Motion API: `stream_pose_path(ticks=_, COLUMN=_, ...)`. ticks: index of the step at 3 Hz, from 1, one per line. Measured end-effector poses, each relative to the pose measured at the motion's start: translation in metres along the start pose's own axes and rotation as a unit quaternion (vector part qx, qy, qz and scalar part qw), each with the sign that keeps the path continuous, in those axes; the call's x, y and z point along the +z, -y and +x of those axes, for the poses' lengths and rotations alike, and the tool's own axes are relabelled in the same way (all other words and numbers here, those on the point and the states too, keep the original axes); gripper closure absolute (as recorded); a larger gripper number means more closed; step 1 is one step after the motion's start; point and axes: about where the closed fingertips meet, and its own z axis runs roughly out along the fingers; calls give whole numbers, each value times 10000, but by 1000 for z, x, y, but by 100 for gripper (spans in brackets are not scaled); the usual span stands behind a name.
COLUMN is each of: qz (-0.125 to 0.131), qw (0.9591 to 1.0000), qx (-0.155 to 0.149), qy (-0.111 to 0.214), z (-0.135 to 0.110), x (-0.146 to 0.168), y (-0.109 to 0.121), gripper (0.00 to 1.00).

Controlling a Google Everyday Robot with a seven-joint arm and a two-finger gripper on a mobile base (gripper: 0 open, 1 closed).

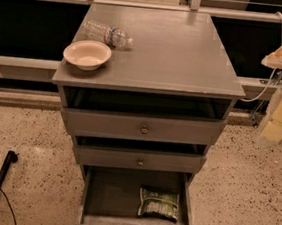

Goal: Pick green jalapeno chip bag from bottom drawer and place on counter

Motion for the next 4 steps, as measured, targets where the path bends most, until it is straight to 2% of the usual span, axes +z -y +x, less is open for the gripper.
stream_pose_path(ticks=1, qz=-7, qw=10000, qx=-27, qy=64, z=-1, x=2, y=-1, gripper=0)
stream_pose_path(ticks=2, qz=-242, qw=9970, qx=-71, qy=731, z=-7, x=37, y=-10, gripper=0)
stream_pose_path(ticks=3, qz=-675, qw=9842, qx=78, qy=1638, z=-5, x=112, y=-39, gripper=0)
stream_pose_path(ticks=4, qz=-1056, qw=9568, qx=392, qy=2679, z=-5, x=190, y=-77, gripper=0)
